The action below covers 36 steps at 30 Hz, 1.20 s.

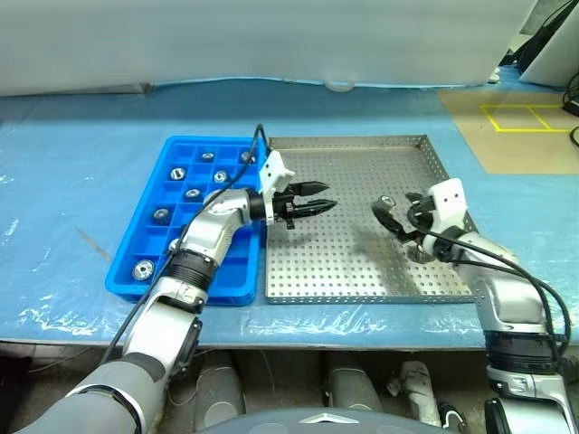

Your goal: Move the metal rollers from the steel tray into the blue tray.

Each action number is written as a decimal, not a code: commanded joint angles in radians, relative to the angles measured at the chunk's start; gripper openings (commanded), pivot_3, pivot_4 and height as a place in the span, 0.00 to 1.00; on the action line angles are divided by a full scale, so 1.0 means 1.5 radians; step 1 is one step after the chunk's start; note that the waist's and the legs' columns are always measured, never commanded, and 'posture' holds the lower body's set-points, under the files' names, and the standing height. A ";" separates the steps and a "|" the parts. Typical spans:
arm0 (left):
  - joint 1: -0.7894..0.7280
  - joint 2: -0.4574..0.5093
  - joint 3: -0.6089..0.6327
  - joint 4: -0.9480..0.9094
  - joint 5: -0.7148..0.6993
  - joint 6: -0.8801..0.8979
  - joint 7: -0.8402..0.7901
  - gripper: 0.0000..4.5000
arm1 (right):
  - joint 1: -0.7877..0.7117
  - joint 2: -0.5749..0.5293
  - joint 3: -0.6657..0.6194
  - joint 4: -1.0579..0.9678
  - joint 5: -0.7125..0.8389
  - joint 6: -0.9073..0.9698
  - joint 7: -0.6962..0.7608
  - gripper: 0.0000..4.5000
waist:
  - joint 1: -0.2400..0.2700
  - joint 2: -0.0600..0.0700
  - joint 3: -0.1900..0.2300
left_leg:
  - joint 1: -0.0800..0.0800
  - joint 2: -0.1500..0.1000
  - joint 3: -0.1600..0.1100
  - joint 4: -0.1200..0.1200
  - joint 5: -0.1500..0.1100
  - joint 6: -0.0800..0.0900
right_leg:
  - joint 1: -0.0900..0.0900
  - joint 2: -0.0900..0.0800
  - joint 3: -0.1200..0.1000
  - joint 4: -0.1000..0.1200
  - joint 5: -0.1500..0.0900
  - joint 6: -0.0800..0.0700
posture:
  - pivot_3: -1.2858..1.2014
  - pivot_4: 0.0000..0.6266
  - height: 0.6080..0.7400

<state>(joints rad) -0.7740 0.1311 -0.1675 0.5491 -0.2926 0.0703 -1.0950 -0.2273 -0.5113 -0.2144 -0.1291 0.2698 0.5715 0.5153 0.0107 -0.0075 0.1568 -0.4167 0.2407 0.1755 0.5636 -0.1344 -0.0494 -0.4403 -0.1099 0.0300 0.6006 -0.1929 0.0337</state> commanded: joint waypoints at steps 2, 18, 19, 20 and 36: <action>-0.030 -0.034 -0.003 0.042 0.018 -0.056 -0.006 0.49 | -0.032 -0.007 -0.024 -0.006 0.001 0.019 -0.037 1.00 | -0.002 0.000 0.000 | 0.000 0.000 0.000 0.000 0.000 0.000 | 0.000 0.000 0.000 0.000 0.000 0.000 | 0.38 0.24 1.00; 0.020 -0.027 -0.002 0.000 0.041 -0.053 -0.003 0.49 | -0.226 0.029 0.038 0.279 -0.039 0.074 -0.094 1.00 | -0.007 0.000 0.000 | 0.000 0.000 0.001 -0.001 0.000 0.000 | 0.000 0.000 0.000 0.000 0.000 0.000 | 0.42 0.24 1.00; 0.026 -0.025 -0.003 -0.008 0.040 -0.050 -0.001 0.49 | -0.231 0.033 0.037 0.293 -0.037 0.075 -0.095 1.00 | -0.006 0.000 0.000 | 0.000 0.000 0.001 0.000 0.000 0.000 | 0.000 0.000 0.000 0.000 0.000 0.000 | 0.42 0.24 1.00; 0.034 -0.023 -0.003 -0.019 0.037 -0.045 0.000 0.49 | -0.237 0.038 0.033 0.303 -0.032 0.077 -0.094 1.00 | -0.004 0.000 0.000 | 0.000 0.000 0.001 0.000 0.000 0.000 | 0.000 0.000 0.000 0.000 0.000 0.000 | 0.43 0.24 1.00; 0.066 0.015 -0.001 -0.066 0.044 -0.024 0.021 0.50 | -0.247 0.058 0.063 0.308 -0.013 0.123 -0.017 0.63 | 0.004 0.000 0.000 | 0.002 0.000 0.001 -0.001 0.000 0.000 | 0.001 0.000 0.000 0.001 0.000 -0.001 | 0.45 0.24 1.00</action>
<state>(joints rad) -0.6638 0.1470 -0.1827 0.4930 -0.2206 0.0402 -1.0660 -0.6026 -0.4326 -0.1351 0.3550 0.2333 0.7413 0.4742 0.0168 -0.0074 0.1568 -0.4131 0.2411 0.1764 0.5620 -0.1342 -0.0496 -0.4387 -0.1099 0.0303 0.6017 -0.1929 0.0330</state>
